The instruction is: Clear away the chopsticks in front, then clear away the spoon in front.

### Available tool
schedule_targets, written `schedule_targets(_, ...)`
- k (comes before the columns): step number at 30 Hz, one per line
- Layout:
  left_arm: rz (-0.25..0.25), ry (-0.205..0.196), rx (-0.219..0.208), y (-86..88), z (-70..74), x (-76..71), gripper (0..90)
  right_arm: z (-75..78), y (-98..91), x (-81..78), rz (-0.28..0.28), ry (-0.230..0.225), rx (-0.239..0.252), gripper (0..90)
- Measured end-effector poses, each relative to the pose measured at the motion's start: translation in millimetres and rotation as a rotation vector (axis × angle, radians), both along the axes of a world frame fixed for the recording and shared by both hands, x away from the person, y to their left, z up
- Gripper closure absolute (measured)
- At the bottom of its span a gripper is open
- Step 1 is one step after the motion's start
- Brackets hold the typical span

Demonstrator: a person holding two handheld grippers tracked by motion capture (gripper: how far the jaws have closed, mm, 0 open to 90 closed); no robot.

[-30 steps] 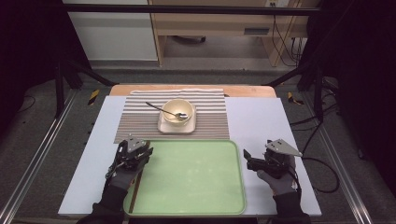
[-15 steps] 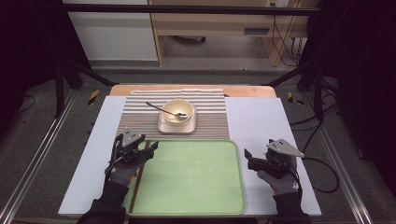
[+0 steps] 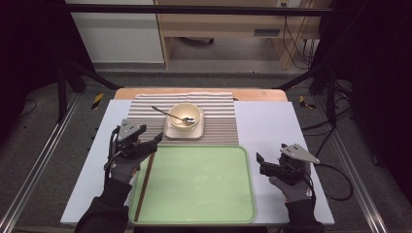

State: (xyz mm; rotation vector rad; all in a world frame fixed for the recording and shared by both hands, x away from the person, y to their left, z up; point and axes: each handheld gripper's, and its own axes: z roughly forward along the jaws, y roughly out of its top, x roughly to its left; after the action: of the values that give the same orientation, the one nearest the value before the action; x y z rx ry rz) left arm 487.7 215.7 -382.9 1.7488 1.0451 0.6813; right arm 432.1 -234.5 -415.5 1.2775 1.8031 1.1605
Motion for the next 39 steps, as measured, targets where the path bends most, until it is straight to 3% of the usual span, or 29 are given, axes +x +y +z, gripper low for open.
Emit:
schedule_targets(7, 0.018, -0.015, -0.004, -0.4, 4.3, 16.1, 28.3, 0.6, -1.6, 0.3, -0.001, -0.001, 0.007, 7.0)
schedule_targets(16, 0.052, -0.022, -0.002, -3.5, -0.1, 40.2, 26.2, 0.7, -0.5, 1.1, 0.003, 0.001, 0.013, 7.4)
schedule_targets(30, 0.091, 0.005, 0.001, -2.7, -7.1, 69.1, 23.7, 0.1, -0.3, 1.5, 0.012, 0.002, 0.017, 7.4)
schedule_targets(39, 0.133, 0.048, 0.021, -2.3, -17.4, 91.7, 22.4, -0.9, -0.4, 2.5, 0.012, 0.011, 0.018, 7.5)
